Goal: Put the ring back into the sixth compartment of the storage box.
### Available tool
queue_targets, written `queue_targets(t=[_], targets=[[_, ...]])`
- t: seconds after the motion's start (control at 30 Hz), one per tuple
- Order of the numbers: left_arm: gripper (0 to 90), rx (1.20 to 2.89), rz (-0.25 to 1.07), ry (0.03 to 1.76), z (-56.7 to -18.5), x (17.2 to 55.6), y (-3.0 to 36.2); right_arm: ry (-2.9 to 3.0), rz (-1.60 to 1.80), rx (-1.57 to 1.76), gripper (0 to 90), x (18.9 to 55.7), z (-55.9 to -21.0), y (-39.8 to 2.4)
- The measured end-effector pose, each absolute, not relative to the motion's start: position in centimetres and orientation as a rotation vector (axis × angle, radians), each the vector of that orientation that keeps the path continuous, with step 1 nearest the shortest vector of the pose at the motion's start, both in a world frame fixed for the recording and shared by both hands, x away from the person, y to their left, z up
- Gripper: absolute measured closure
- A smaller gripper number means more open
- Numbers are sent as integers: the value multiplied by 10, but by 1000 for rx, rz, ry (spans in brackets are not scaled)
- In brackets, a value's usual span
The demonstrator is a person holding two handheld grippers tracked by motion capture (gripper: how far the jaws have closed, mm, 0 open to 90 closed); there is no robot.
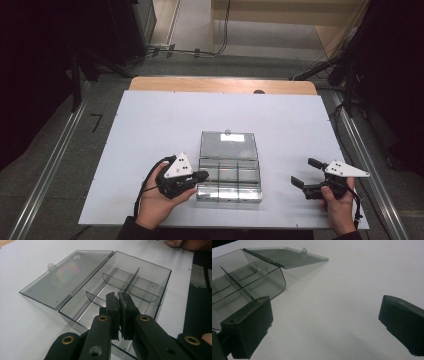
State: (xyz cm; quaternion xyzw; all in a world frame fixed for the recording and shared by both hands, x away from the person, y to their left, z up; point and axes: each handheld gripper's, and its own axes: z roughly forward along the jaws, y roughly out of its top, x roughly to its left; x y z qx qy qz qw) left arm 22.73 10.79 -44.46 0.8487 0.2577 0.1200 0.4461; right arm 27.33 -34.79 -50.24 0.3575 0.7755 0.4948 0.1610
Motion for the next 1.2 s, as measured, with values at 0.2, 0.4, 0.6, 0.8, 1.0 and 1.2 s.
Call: queue_targets(t=[0.2, 0.4, 0.6, 0.8, 1.0, 1.2], targets=[[876, 2110, 282, 635, -449, 228, 106, 2216, 1411, 1020, 0, 273, -503, -348], [877, 2122, 263, 630, -453, 230, 104, 2216, 1411, 1021, 0, 273, -503, -347], [877, 2136, 248, 631, -458, 231, 103, 2217, 1409, 1019, 0, 273, -503, -347], [877, 2150, 231, 631, -462, 233, 102, 2217, 1409, 1021, 0, 273, -503, -347], [877, 2159, 222, 632, -465, 234, 101, 2216, 1408, 1019, 0, 274, -503, -347], [877, 2161, 211, 637, -469, 235, 100, 2218, 1407, 1020, 0, 274, -503, -347]])
